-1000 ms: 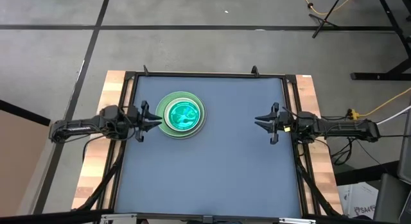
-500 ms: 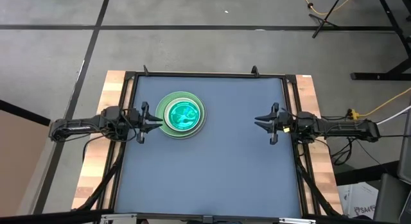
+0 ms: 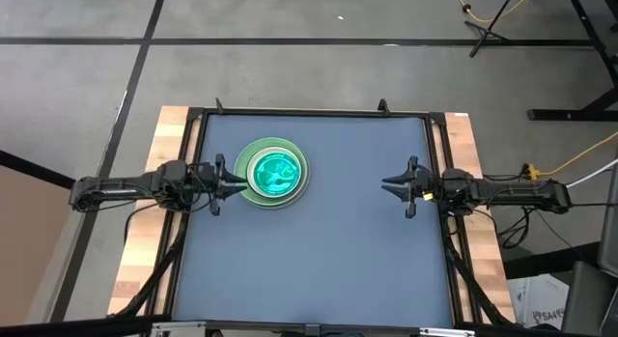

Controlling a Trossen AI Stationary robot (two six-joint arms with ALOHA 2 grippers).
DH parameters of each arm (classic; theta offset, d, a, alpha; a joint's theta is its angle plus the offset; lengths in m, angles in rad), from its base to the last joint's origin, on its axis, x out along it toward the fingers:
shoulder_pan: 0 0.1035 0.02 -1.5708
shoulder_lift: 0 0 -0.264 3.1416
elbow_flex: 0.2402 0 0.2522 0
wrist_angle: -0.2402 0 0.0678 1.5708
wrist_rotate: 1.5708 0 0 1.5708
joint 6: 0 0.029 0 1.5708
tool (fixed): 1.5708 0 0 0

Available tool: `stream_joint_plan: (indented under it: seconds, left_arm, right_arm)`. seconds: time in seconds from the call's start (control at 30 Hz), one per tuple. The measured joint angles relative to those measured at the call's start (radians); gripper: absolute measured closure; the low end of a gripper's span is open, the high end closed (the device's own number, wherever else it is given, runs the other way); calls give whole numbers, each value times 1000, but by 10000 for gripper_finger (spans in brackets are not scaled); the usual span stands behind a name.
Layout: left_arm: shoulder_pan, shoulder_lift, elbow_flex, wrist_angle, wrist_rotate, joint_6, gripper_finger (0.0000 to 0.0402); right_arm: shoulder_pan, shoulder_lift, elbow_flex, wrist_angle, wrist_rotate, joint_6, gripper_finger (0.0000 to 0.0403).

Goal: Stack plastic plates
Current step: Return to Home Position

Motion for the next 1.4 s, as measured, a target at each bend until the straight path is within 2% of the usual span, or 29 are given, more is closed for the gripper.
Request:
stream_joint_plan:
  seconds: [1.4]
  left_arm:
    - [0, 0, 0, -1, -2, 1, 314]
  right_arm:
    - [0, 0, 0, -23, 0, 0, 322]
